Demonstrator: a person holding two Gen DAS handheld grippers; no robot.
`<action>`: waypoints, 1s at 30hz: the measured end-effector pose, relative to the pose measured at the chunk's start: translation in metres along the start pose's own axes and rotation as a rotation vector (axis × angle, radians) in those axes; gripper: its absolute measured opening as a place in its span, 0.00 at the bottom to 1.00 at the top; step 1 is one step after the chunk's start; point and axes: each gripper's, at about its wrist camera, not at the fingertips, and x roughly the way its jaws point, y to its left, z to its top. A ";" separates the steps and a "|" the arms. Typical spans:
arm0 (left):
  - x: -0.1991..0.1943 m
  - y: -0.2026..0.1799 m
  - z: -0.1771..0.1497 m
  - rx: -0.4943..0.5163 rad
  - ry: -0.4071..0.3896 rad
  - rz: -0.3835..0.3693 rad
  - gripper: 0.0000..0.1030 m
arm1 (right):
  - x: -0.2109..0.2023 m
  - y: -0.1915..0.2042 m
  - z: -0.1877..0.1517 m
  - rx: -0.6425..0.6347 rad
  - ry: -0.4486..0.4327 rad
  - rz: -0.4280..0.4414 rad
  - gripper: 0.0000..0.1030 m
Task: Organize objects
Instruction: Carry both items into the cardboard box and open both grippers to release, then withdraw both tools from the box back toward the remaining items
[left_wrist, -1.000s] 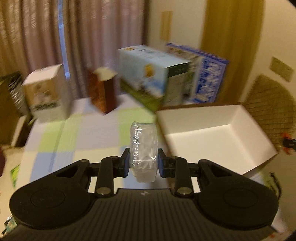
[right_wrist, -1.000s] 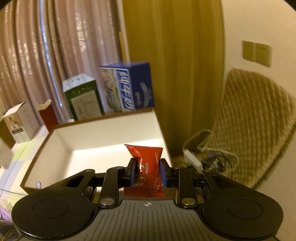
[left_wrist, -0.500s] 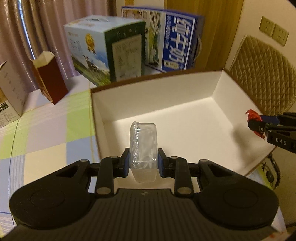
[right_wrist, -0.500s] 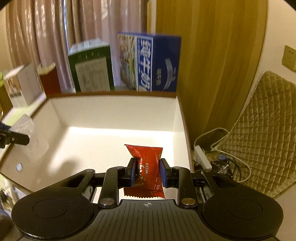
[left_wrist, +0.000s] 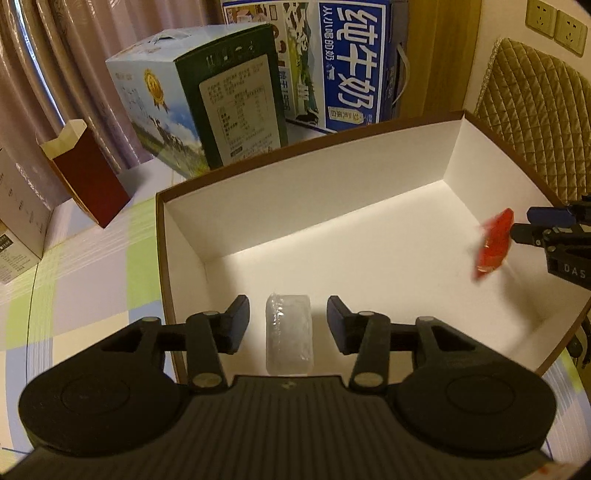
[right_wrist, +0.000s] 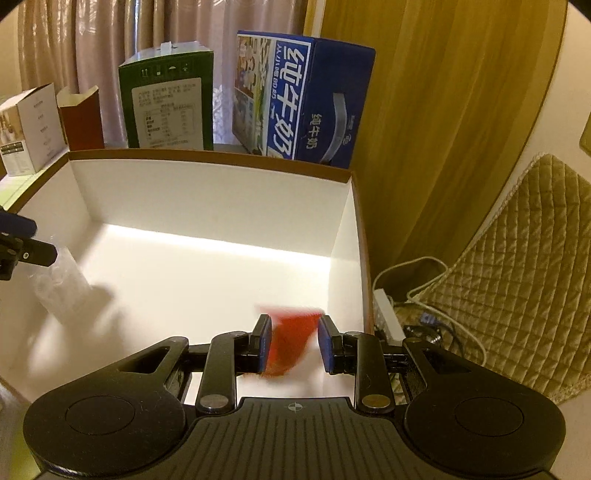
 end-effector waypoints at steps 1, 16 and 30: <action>-0.002 0.000 0.000 -0.002 0.000 -0.002 0.46 | -0.001 0.000 0.001 -0.002 -0.004 0.010 0.25; -0.059 0.008 -0.017 -0.084 -0.041 -0.026 0.85 | -0.043 0.004 -0.010 0.083 -0.081 0.167 0.84; -0.115 0.013 -0.055 -0.180 -0.040 -0.012 0.90 | -0.087 0.013 -0.023 0.169 -0.108 0.202 0.94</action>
